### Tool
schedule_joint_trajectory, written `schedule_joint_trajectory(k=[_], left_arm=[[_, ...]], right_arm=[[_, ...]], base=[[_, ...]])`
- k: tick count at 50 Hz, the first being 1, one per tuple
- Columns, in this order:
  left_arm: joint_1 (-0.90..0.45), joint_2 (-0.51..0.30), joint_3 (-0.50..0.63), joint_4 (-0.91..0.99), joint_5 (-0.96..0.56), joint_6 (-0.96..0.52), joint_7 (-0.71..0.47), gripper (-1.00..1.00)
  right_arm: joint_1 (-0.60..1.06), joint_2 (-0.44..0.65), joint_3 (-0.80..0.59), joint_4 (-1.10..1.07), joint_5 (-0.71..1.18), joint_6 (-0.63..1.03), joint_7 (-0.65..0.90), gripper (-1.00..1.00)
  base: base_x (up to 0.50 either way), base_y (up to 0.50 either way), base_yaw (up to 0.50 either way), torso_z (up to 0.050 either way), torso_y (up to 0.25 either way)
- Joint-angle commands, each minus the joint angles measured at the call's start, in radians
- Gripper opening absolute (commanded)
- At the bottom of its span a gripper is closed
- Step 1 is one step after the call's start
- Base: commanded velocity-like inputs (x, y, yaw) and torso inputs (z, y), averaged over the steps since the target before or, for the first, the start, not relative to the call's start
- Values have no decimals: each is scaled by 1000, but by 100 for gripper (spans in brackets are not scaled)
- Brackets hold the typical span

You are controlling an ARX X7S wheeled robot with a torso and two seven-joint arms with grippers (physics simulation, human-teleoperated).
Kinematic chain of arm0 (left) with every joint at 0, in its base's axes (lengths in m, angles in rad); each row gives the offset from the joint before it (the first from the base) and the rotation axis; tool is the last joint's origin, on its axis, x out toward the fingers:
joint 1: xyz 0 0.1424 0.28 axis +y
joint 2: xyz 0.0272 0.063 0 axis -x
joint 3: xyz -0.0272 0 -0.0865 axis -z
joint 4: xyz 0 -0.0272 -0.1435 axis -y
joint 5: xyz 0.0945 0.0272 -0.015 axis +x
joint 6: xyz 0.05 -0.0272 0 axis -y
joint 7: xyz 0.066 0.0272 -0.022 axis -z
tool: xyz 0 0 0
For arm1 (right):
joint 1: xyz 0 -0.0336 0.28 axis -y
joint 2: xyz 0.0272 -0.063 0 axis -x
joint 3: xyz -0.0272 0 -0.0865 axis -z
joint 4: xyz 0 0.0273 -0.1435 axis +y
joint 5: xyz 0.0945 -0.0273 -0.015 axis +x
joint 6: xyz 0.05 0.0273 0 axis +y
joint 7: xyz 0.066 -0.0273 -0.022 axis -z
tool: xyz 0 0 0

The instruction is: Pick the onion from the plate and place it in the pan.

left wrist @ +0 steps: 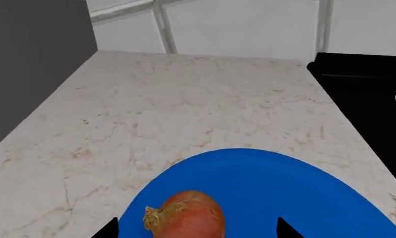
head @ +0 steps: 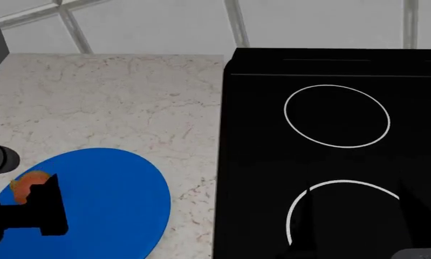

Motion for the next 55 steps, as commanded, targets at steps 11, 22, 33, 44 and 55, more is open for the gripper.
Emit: schedule_joint_trajectory(k=[11,22,33,44,55], left_arm=[[-28,3,54,-82,65,22,35,100],[-37,6,75,-100,76,25,44,100],[-51,8,99,-136,102,39,62,100],[-56,11,116,-156,116,50,73,100],[-71,12,140,-213,156,77,100,100]], right_arm=[[-47,20,7,-18,7,-38,21,100],[-51,35,-1,-20,13,-58,33,100],[-34,45,-21,-18,21,-67,45,100],[-60,60,-19,-23,19,-93,53,100],[-85,71,-26,-24,8,-122,58,100]], base=[[0,0,0,0,0],[0,0,0,0,0],[0,0,0,0,0],[0,0,0,0,0],[0,0,0,0,0]])
